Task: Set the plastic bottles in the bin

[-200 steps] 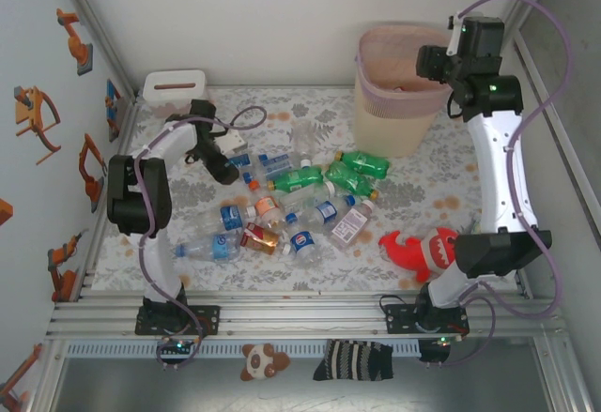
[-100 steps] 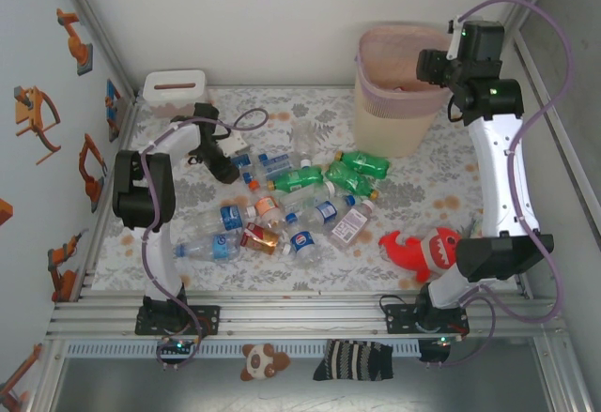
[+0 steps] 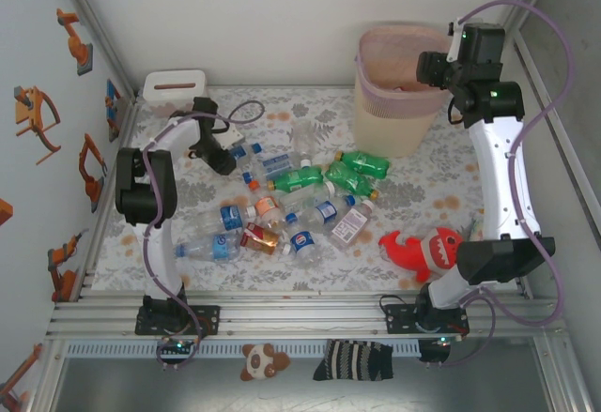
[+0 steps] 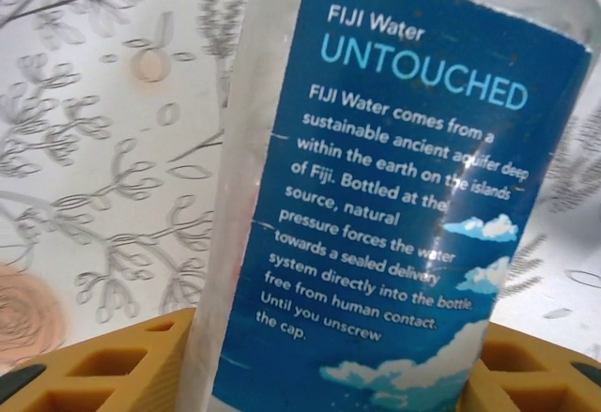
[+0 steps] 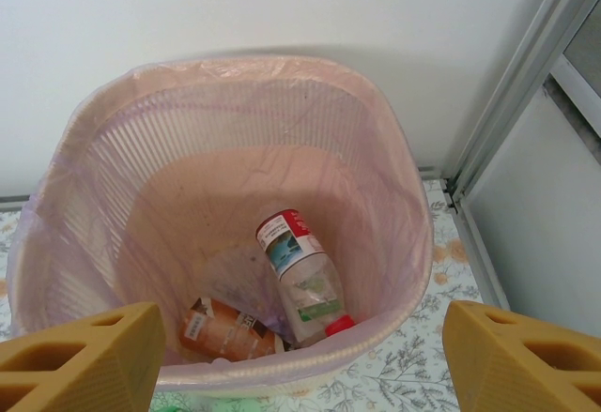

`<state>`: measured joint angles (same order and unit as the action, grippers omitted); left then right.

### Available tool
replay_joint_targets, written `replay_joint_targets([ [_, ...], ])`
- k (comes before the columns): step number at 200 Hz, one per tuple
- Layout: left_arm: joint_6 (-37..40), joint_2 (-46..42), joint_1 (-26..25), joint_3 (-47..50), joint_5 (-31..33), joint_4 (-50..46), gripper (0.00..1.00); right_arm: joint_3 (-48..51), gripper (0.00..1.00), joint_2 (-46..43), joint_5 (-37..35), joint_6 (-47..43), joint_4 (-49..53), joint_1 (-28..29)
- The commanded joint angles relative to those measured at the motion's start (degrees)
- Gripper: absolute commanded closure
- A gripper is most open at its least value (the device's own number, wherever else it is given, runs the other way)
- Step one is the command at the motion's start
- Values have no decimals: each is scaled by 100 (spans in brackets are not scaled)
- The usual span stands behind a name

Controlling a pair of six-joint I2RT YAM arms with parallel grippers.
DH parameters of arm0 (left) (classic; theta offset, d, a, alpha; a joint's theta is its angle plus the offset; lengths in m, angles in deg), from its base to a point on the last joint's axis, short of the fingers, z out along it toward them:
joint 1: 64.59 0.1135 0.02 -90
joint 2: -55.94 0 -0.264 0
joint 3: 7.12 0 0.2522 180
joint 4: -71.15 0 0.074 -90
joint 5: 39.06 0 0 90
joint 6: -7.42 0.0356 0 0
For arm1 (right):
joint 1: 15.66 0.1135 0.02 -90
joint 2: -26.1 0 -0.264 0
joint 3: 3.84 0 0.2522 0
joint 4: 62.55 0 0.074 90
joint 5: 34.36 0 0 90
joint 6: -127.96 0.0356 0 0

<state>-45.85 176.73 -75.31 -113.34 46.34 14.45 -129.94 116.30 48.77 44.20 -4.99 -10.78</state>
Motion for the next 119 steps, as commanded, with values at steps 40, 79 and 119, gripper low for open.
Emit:
replay_joint_targets([
  [40,-294,335,137,-367,-86,-694,33,30,23,-155,140,143,-182,-31],
  [79,-329,344,105,-427,-199,-874,31,-21,23,-116,211,192,-187,-32],
  [119,-352,481,106,-531,-5,-975,37,-34,24,-112,239,207,-188,-31],
])
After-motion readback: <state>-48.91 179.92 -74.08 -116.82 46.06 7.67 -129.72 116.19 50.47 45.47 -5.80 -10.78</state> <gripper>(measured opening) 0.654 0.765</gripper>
